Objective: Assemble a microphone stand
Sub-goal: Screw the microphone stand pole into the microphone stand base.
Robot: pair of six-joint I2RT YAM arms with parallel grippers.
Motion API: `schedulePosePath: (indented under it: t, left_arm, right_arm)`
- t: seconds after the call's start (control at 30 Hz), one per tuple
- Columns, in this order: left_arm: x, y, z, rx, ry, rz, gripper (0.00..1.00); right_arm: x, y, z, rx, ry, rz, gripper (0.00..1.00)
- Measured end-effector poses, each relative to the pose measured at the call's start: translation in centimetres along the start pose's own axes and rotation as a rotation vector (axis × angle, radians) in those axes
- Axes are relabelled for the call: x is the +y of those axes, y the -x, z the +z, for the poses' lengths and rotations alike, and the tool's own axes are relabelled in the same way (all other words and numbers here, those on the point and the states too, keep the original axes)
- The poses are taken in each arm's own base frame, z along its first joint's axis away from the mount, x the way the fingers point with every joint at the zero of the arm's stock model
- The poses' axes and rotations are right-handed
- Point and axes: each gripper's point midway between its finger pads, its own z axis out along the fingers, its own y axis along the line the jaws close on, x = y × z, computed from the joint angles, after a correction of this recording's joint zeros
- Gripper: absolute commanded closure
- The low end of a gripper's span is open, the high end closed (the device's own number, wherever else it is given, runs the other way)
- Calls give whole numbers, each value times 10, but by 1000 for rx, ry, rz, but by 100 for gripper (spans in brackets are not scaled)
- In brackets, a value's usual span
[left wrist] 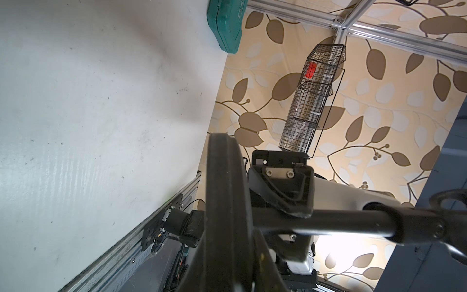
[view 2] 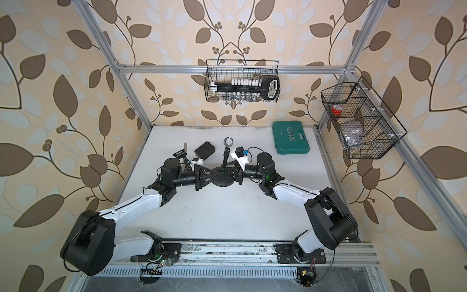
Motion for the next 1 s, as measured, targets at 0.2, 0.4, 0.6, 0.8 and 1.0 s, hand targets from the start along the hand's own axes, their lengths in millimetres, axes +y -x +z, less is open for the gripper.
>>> schedulePosePath:
  t: [0.2,0.4,0.6,0.8,1.0]
  left_arm:
    - [0,1,0,-2,-1,-3,100]
    - [3,4,0,-11,8,-13,100]
    - [6,4,0,-9,15,-9,100]
    - [7,3,1,-5,20,-6,100]
    - [7,6,1,-18,18,-8,100]
  right_arm:
    - [-4,0,0,-1,-20,19,100]
    - [-6,-6,2,-11,-119,48,100]
    - [-7,-8,1,-28,-452,108,100]
    - [-6,-10,-6,-49,-698,136,95]
    - [-7,-20,-4,14,-644,93,37]
